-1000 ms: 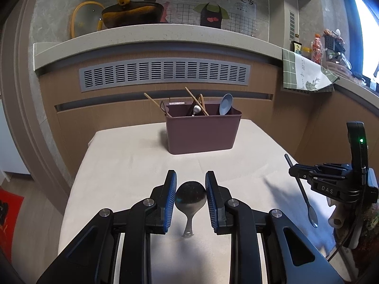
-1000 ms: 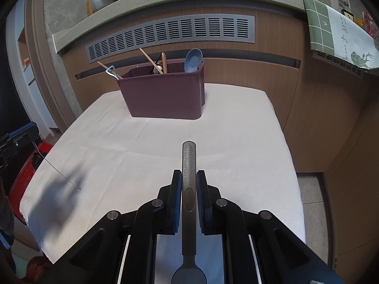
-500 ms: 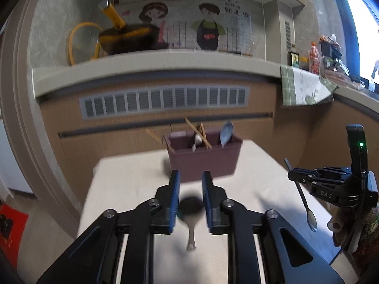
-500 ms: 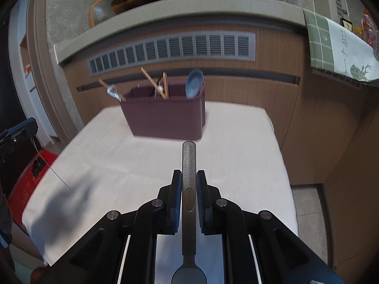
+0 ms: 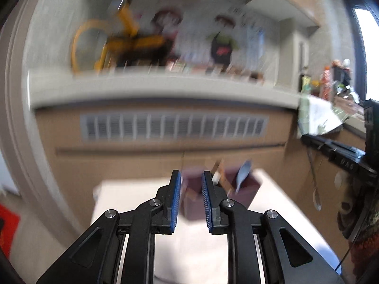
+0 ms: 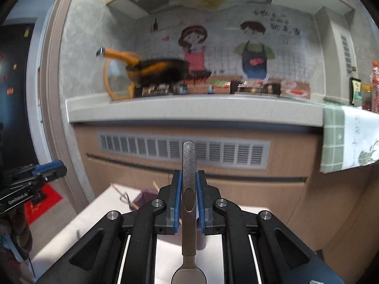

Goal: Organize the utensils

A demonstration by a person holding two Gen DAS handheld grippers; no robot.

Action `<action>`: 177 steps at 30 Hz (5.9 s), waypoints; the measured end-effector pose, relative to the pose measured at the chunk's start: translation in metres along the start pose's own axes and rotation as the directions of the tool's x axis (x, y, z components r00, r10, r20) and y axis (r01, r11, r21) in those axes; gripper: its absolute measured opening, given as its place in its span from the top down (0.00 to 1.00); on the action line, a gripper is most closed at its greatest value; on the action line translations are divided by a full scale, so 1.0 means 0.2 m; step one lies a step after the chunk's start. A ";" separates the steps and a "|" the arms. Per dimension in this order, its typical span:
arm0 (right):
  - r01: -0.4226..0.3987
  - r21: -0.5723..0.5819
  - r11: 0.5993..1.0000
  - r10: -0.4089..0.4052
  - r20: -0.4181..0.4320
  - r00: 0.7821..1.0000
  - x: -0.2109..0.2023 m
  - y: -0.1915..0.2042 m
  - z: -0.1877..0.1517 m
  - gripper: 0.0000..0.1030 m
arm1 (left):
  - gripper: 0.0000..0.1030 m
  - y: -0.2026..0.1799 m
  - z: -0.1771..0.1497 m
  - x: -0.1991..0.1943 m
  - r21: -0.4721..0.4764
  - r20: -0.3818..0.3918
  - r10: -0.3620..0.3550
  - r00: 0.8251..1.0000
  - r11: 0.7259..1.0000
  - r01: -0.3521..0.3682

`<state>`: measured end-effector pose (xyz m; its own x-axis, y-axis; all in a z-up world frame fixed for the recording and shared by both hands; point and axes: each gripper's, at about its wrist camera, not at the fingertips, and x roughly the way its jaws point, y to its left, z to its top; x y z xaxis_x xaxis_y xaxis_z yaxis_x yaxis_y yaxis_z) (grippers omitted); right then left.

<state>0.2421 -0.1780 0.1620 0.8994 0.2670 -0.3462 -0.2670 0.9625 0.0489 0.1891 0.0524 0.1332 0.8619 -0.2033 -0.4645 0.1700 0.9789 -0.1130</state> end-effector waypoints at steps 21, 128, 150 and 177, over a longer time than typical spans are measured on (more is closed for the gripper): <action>0.005 -0.046 0.999 -0.015 -0.229 0.973 0.29 0.03 -0.42 0.89 | 0.63 0.35 -0.65 0.63 -0.400 -0.481 0.027 0.876 0.883 -0.247; -0.020 0.210 0.978 0.003 0.079 0.997 0.84 -0.17 -0.16 0.89 | 0.71 -0.13 0.24 0.98 0.058 -0.099 -0.095 0.991 0.993 0.101; -0.015 0.137 0.991 0.027 -0.090 0.996 0.04 0.07 -0.52 0.79 | 0.28 -0.37 -0.34 0.04 0.029 0.075 0.107 0.991 0.994 -0.109; 0.084 0.066 0.994 -0.073 -0.156 0.985 -0.32 0.23 -0.85 0.72 | 0.28 -0.40 -0.67 -0.13 -0.016 -0.049 0.136 0.989 0.990 -0.137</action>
<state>0.1130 -0.1591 0.0272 0.8511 0.1856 -0.4911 -0.1675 0.9825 0.0811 0.0887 -0.0227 0.0373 0.8527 -0.0686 -0.5179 0.0424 0.9972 -0.0623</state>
